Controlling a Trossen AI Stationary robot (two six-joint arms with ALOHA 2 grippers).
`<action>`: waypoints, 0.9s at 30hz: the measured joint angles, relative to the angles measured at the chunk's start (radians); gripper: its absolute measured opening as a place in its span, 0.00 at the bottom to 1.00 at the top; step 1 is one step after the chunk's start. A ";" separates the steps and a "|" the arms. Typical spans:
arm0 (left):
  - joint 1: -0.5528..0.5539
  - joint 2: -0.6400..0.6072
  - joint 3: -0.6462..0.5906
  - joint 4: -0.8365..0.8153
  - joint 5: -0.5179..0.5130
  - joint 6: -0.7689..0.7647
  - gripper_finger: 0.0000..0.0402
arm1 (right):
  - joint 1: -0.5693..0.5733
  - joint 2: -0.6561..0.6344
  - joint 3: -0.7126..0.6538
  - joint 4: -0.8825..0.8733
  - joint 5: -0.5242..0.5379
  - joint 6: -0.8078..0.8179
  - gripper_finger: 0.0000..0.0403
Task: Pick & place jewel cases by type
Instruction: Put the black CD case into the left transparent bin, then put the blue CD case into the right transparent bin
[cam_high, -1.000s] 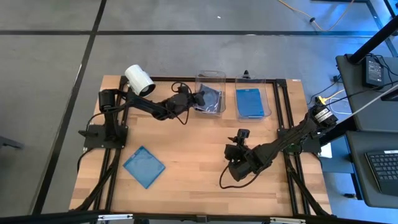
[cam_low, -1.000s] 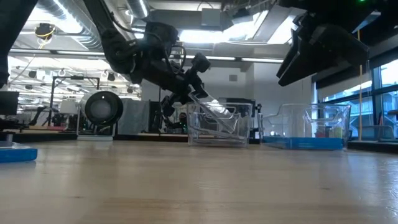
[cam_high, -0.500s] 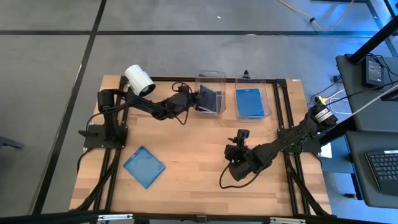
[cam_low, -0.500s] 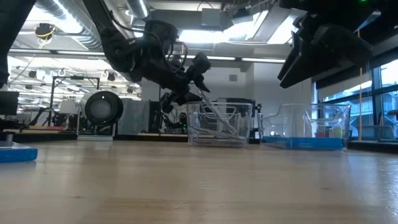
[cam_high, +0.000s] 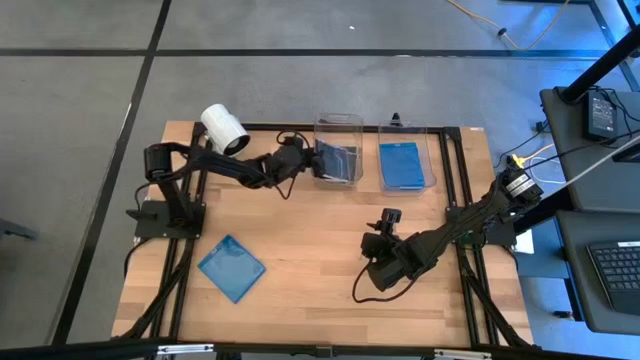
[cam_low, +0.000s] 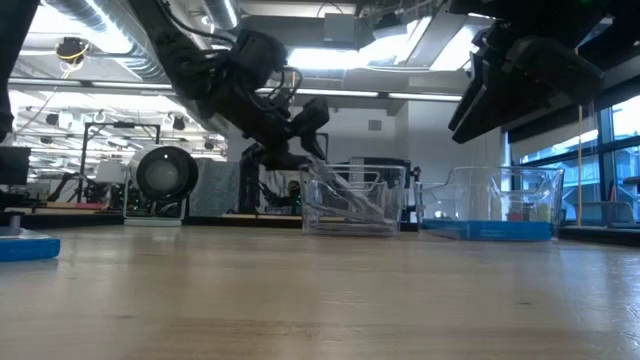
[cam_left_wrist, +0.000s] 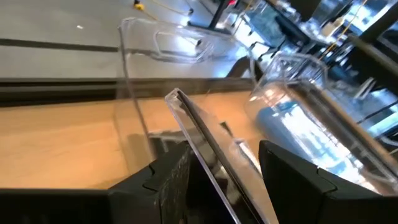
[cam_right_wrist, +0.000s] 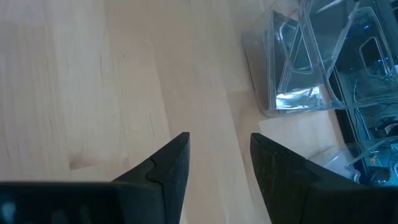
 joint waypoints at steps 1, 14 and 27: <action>0.000 -0.007 0.000 -0.017 0.000 0.003 0.47 | 0.000 0.000 0.000 0.000 0.000 0.000 0.43; 0.020 -0.173 0.000 -0.302 0.029 0.078 0.47 | 0.000 0.000 0.000 -0.001 0.000 0.003 0.43; -0.217 -0.556 0.000 -0.909 0.228 0.225 0.47 | -0.002 0.000 0.000 0.076 0.002 -0.043 0.43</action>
